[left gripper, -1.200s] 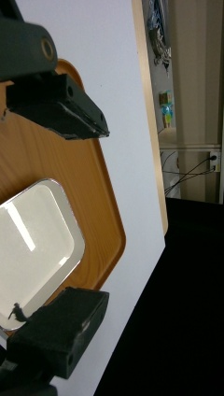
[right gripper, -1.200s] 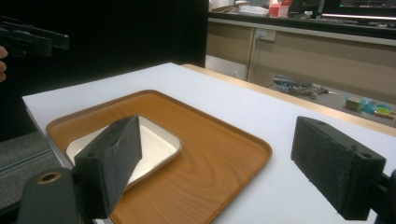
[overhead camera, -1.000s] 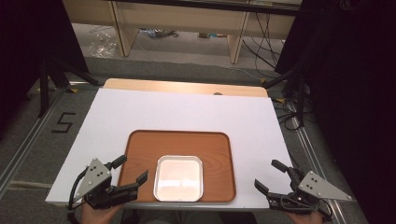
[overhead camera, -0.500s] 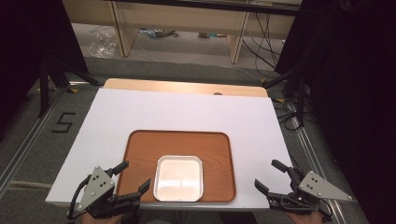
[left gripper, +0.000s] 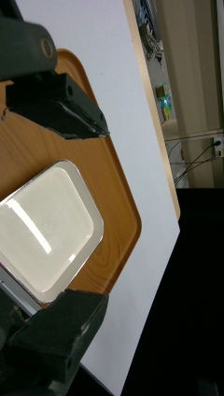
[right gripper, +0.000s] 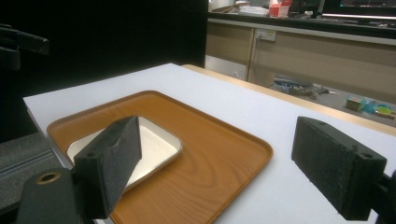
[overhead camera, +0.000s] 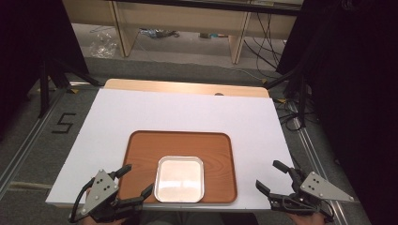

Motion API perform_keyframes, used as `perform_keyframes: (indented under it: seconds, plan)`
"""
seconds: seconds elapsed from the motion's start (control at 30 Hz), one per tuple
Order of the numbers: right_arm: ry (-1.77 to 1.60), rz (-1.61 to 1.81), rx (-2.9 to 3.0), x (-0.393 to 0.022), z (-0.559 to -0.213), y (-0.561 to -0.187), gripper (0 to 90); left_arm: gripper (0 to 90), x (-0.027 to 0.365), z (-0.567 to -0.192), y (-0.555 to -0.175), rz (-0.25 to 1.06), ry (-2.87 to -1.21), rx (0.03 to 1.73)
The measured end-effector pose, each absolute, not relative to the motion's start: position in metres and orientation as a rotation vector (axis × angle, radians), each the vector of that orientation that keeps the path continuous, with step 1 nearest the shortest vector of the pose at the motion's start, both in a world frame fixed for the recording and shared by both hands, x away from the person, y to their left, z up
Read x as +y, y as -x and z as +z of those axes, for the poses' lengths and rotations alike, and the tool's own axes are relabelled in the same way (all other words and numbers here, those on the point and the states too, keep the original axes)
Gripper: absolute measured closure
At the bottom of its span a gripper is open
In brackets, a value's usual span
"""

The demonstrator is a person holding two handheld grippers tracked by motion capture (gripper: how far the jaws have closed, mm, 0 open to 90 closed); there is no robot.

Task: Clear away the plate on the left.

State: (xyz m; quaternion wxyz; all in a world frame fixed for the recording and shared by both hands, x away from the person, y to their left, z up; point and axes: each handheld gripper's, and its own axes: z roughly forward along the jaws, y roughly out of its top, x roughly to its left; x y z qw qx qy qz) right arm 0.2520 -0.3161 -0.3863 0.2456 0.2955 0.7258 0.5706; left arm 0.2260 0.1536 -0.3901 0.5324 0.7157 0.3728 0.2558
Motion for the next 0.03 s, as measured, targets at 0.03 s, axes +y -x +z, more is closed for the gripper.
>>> perform_keyframes:
  seconds: [0.03]
  plan:
    - [-0.806,1.556,1.981,-0.3161,-0.3863,-0.252,16.6,16.1,0.1526,-0.3905,-0.2263,0.612,-1.711,0.889]
